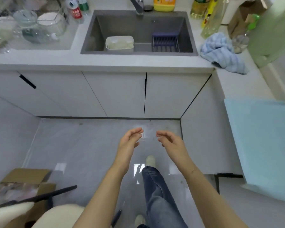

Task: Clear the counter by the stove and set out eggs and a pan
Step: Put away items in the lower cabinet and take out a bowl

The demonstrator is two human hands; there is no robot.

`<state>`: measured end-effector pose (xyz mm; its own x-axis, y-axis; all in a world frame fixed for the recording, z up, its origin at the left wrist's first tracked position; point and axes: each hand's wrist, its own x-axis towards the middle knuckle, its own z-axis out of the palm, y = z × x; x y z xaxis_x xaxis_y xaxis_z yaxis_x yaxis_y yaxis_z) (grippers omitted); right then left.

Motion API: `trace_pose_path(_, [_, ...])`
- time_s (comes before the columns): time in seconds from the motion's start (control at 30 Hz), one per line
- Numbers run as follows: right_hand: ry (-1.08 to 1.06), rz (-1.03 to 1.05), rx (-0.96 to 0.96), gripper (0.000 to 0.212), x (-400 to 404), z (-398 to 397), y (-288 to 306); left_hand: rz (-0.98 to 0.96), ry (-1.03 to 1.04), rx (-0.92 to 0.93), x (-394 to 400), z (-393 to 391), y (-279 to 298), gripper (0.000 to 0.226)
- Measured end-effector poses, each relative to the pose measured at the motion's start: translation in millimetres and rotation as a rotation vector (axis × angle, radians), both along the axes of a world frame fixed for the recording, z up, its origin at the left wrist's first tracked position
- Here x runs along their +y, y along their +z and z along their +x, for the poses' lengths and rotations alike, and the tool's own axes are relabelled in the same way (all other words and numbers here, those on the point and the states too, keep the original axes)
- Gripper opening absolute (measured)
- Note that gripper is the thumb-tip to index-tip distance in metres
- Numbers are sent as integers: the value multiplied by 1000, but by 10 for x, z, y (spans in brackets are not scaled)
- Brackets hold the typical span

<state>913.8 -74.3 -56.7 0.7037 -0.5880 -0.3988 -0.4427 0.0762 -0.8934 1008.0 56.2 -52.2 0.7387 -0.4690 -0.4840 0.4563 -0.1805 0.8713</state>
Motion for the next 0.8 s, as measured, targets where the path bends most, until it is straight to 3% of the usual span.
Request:
trace_pose_path(0.27, [46,-143,32,31,-1243,1424,-258,92,9,29,-1187,1352,-331,24])
trace_pose_path(0.5, [310,-768,36,56,-2096,2310,-520,163,6,14,-2102,2189,-777,41])
trace_pose_path(0.67, [399,-841,149,74,-2354,2512,-841,215,18,-27,-2528,2449,-1221,60])
trace_pose_path(0.8, [368,-863,96,80,-2376,2504,-985,208,-47,-36,-2620,2538,-1439,63])
